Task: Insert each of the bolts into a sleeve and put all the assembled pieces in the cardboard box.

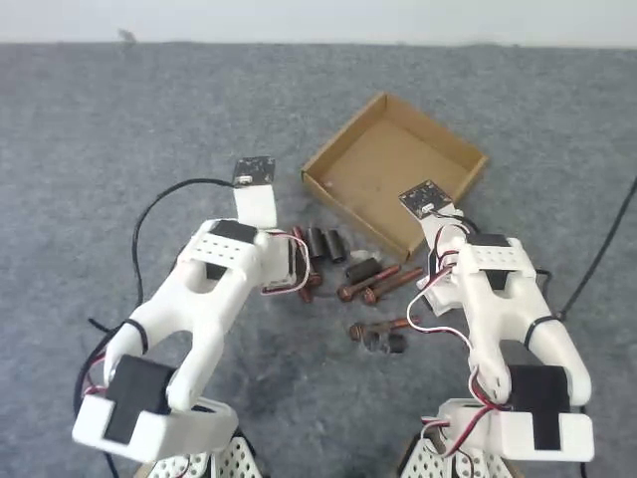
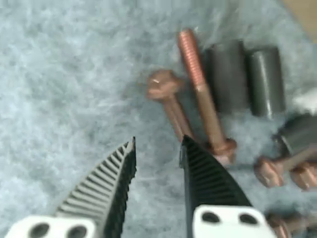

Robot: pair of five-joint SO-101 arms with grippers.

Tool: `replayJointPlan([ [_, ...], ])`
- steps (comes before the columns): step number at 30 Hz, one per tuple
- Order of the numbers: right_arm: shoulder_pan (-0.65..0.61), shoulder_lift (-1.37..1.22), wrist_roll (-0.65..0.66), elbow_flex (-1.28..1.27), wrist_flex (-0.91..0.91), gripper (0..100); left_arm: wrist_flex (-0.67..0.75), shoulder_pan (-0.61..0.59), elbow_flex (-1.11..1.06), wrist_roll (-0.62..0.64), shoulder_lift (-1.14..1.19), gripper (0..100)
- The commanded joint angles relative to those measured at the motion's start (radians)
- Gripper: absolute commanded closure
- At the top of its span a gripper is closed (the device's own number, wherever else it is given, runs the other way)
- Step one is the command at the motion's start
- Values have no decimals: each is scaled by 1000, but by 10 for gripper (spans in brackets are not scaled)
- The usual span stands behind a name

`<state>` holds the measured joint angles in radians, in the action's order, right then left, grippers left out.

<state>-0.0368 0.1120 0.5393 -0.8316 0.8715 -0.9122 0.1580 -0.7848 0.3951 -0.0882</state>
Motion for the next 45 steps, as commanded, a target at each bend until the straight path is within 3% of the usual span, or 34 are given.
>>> replayJointPlan([
  [1, 27, 44, -9, 0, -19, 992, 28, -34, 42, 9, 29, 858],
  [8, 27, 44, -6, 0, -19, 992, -92, -29, 117, 68, -9, 859],
  [16, 25, 44, -2, 0, -21, 992, 14, 69, -61, 72, -253, 855],
  [21, 25, 44, -2, 0, -21, 992, 60, 83, -56, 78, -155, 855],
  [24, 25, 44, -2, 0, -21, 992, 55, 77, -4, 144, -57, 855],
  [31, 25, 44, -2, 0, -21, 992, 55, -14, 105, 192, 112, 858],
  [41, 25, 44, -2, 0, -21, 992, 55, -34, 120, 192, 130, 860],
  [45, 25, 44, -2, 0, -21, 992, 55, -32, 120, 187, 133, 948],
])
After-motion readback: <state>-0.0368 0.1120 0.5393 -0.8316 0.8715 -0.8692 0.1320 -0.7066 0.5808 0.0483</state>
